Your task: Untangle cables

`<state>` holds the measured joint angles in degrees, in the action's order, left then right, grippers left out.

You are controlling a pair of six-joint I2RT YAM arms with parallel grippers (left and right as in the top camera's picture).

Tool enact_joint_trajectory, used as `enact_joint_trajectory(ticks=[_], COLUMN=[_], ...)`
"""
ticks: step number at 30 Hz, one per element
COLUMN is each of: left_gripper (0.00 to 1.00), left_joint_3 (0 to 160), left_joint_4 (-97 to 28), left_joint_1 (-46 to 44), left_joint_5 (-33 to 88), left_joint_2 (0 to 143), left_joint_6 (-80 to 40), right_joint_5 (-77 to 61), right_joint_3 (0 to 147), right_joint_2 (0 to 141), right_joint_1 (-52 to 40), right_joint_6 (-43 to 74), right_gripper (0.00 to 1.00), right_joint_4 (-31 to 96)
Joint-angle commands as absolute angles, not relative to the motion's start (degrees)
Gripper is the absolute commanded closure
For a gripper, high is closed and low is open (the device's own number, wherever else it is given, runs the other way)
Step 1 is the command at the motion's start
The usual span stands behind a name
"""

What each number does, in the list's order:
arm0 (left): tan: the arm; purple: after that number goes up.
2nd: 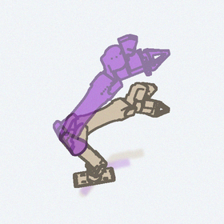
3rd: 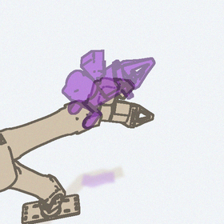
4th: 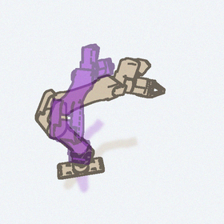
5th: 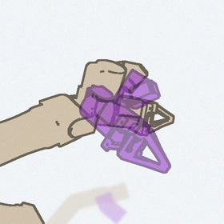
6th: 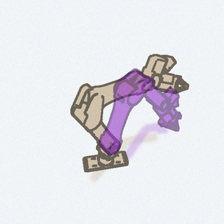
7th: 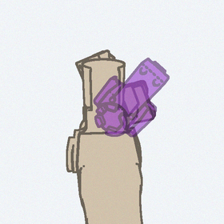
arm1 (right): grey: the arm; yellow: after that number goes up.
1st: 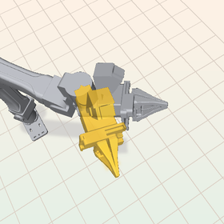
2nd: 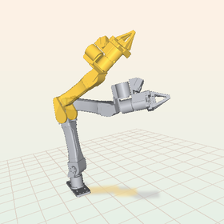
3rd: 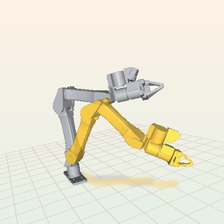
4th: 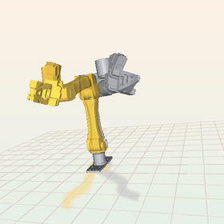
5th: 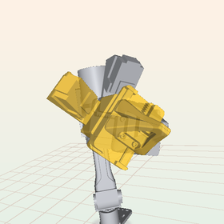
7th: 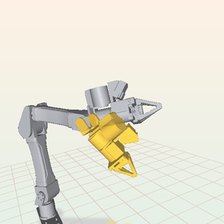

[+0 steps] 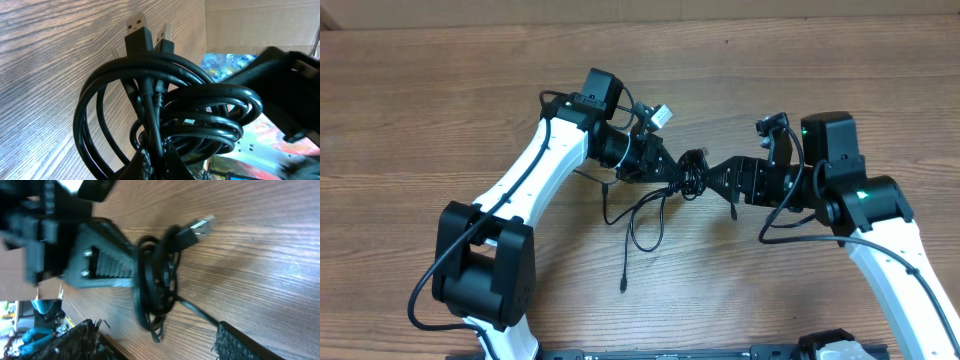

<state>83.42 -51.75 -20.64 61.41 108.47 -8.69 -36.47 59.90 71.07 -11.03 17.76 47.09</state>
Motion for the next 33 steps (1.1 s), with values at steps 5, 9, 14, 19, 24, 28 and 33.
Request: enact_joint_trajectory(ticks=[5, 9, 14, 19, 24, 28, 33], left_gripper=[0.96, 0.96, 0.96, 0.96, 0.96, 0.96, 0.96], left_joint_3=[85.3, 85.3, 85.3, 85.3, 85.3, 85.3, 85.2], left_joint_4=[-51.8, -51.8, -51.3, -50.9, -50.3, -50.3, -50.3], left_joint_1=[-20.8, -20.8, -21.3, -21.9, -22.2, -22.2, -22.2], left_joint_5=[64.3, 63.4, 63.5, 64.2, 64.6, 65.0, 70.0], left_joint_2=[108.6, 108.6, 108.6, 108.6, 108.6, 108.6, 108.6], left_joint_6=[-8.8, -8.8, -8.7, -7.4, -5.3, -3.9, -0.4], right_joint_5=[-34.8, -34.8, -34.8, -34.7, -34.7, -34.7, -34.7], right_joint_3=[60.7, 60.7, 60.7, 60.7, 60.2, 60.1, 60.1], right_joint_2=[73.2, 73.3, 73.3, 73.3, 73.3, 73.8, 74.6], right_joint_1=[-11.3, -11.3, -11.3, -11.3, -11.3, -11.3, -11.3], right_joint_6=[19.7, 19.7, 19.8, 20.2, 20.2, 20.2, 20.8], right_gripper=[0.25, 0.24, 0.24, 0.24, 0.25, 0.29, 0.37], right_joint_4=[46.6, 46.6, 45.5, 44.4, 43.8, 43.8, 43.8])
